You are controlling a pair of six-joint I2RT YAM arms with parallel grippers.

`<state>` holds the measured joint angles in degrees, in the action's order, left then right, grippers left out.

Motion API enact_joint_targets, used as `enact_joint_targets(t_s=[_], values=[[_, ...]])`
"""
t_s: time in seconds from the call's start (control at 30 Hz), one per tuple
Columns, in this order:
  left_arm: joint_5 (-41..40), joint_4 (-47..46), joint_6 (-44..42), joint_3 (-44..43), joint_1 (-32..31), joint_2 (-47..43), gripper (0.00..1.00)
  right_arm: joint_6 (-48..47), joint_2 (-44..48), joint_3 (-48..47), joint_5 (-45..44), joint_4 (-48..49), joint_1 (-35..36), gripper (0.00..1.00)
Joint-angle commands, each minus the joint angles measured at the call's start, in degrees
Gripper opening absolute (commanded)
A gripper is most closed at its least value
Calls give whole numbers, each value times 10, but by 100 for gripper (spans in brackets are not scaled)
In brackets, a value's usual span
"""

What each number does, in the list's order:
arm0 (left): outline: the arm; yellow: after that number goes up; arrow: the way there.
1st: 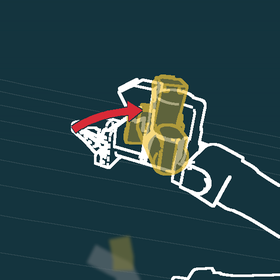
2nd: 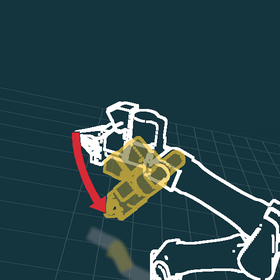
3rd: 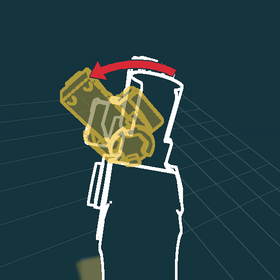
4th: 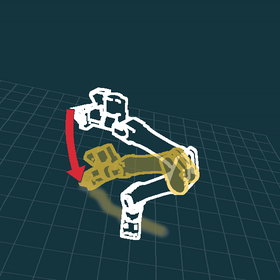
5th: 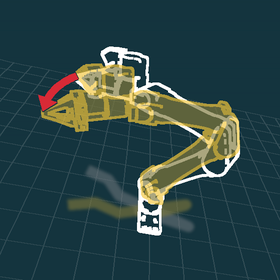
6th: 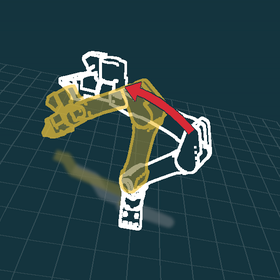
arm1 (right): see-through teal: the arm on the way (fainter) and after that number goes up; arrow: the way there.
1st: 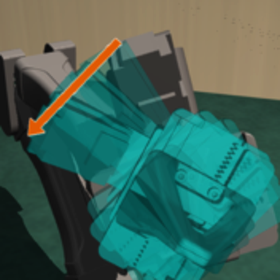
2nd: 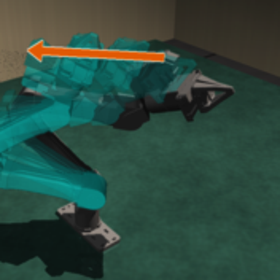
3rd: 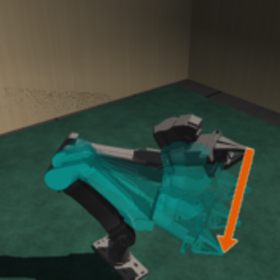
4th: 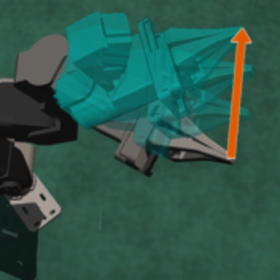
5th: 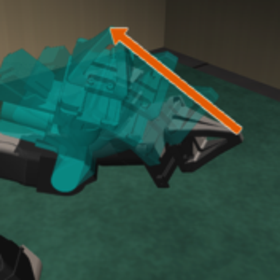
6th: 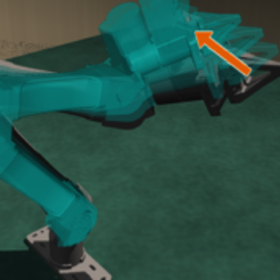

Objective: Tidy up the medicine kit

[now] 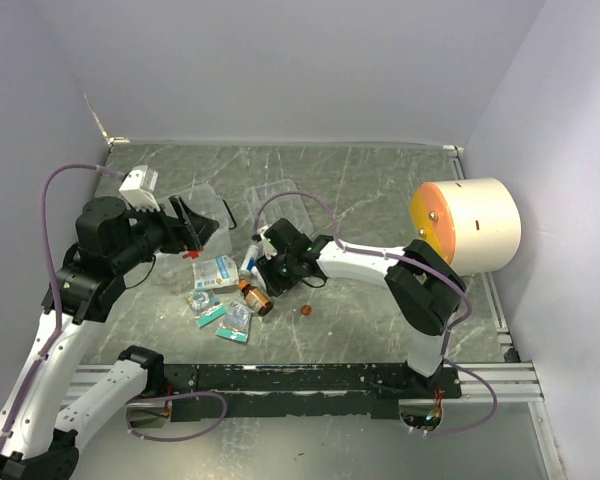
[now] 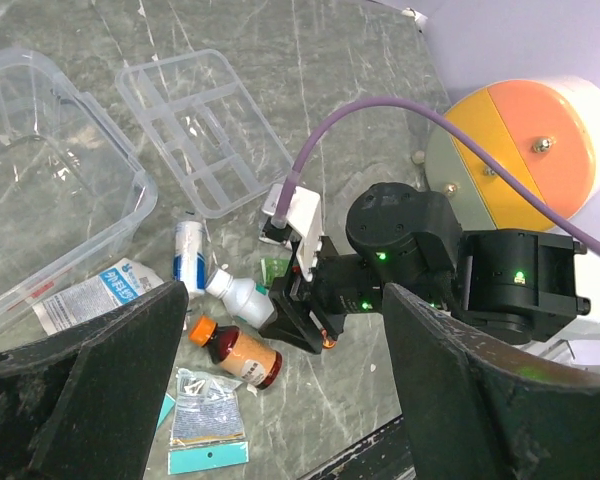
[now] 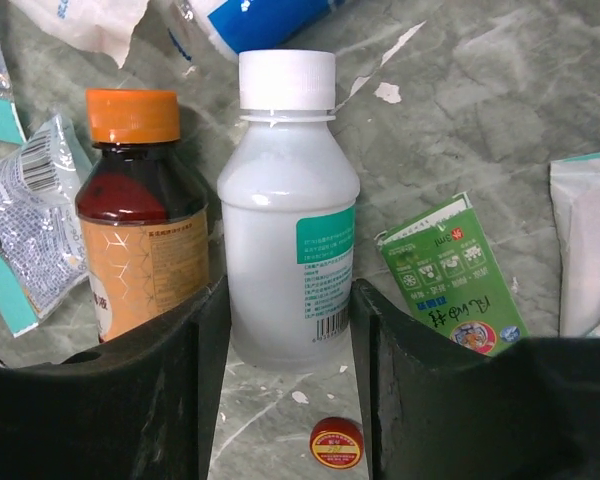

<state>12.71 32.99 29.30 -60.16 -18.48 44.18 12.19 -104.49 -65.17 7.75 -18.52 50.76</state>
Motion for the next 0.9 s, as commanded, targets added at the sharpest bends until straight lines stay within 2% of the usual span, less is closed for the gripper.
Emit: enact_joint_targets(t_s=[0.0, 0.13, 0.2, 0.4, 0.57, 0.73, 0.87], values=[[-5, -10, 15, -8, -2, 6, 89, 9, -6, -6, -38, -2, 2, 43], [-2, -18, 26, -5, -2, 12, 89, 23, 6, 5, -44, 10, 3, 32], [-3, -20, 30, -2, -2, 14, 90, 34, 35, 17, -47, 23, 2, 30], [-7, -26, 57, 21, -2, 17, 92, 102, 162, 97, -51, 127, 3, 29], [57, -80, 91, 61, -2, 17, 94, 160, 240, 151, -15, 245, 2, 29], [118, -143, 114, 101, -2, 20, 94, 195, 265, 158, 7, 352, 2, 29], [138, -173, 141, 128, -2, 21, 94, 204, 249, 138, 23, 392, 3, 29]])
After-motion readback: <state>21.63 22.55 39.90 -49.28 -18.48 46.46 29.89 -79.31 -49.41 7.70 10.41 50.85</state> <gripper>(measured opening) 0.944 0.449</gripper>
